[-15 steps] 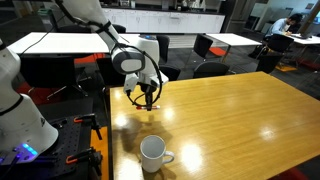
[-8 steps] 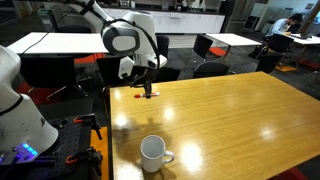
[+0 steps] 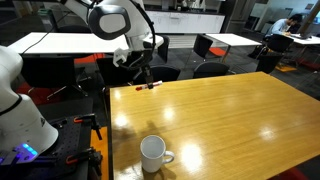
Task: Take the marker from the table and put it in the white cup
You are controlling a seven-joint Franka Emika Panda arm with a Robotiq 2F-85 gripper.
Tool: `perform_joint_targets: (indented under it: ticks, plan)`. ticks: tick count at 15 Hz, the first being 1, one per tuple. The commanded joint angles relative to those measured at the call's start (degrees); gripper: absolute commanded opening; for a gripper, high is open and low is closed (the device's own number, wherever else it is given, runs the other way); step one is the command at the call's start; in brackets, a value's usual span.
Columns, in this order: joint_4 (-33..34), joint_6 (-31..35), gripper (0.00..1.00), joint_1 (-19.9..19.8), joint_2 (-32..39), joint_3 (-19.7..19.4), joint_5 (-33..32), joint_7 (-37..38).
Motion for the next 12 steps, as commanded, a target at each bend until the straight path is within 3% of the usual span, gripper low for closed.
perform_joint_targets:
  ticks: [1, 7, 12]
  plan:
    - [-2.58, 3.55, 0.05, -3.46, -3.0, 2.72, -5.05, 3.57]
    - [-4.09, 12.59, 0.05, -11.42, -2.93, 8.41, -20.6, 17.84]
    - [-2.93, 18.05, 0.05, -20.63, -3.28, 14.48, -43.46, 41.64]
